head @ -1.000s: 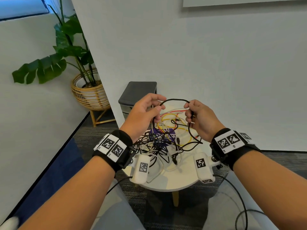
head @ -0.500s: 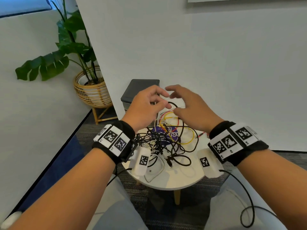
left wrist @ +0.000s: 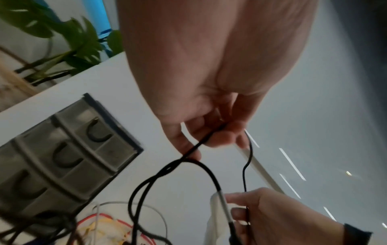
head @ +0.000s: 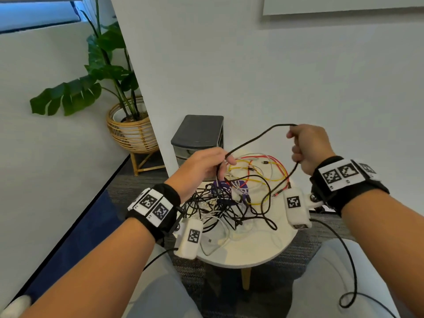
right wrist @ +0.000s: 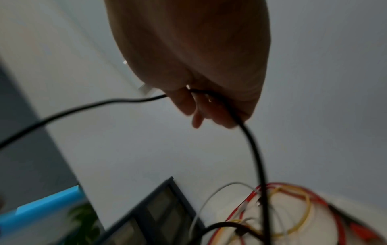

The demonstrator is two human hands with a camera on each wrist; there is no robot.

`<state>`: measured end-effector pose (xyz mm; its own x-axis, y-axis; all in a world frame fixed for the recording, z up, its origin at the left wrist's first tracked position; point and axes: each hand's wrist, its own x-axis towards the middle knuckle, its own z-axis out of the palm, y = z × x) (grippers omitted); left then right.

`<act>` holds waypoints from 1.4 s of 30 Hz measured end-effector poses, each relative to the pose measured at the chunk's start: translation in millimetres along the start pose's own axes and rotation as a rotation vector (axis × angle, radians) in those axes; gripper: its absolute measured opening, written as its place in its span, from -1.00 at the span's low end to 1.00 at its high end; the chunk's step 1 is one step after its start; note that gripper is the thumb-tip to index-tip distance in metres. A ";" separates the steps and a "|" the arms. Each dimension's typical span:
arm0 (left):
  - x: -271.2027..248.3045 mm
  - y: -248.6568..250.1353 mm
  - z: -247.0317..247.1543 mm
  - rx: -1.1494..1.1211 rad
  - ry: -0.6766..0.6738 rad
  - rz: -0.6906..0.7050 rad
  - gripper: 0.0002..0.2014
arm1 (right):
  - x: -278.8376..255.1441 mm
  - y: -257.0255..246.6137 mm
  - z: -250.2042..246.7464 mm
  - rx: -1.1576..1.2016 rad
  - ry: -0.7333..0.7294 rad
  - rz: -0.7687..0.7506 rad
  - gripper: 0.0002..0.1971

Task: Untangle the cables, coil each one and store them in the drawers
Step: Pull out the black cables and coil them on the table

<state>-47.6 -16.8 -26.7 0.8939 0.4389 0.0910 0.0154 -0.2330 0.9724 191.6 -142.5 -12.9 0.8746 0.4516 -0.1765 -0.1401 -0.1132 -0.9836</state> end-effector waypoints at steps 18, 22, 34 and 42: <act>22.5 18.3 8.8 0.285 0.178 0.090 -0.75 | -18.5 -16.5 22.7 -0.167 -0.060 -0.560 -0.66; 18.0 11.2 5.2 0.256 0.226 0.077 -0.70 | -4.6 -19.1 14.6 -0.199 -0.023 -0.365 -0.76; 41.3 68.4 17.9 0.364 0.298 0.405 -0.80 | -54.5 -1.8 43.5 -0.568 -0.786 -0.459 -0.70; 31.3 41.7 20.4 0.028 0.272 0.231 -0.57 | -54.2 -16.0 37.1 -0.219 -0.837 -0.416 -0.65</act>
<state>-9.8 -30.5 12.3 0.7234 0.5858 0.3655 -0.1576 -0.3752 0.9134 129.3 -132.4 11.0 0.2081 0.9690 0.1332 0.2712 0.0737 -0.9597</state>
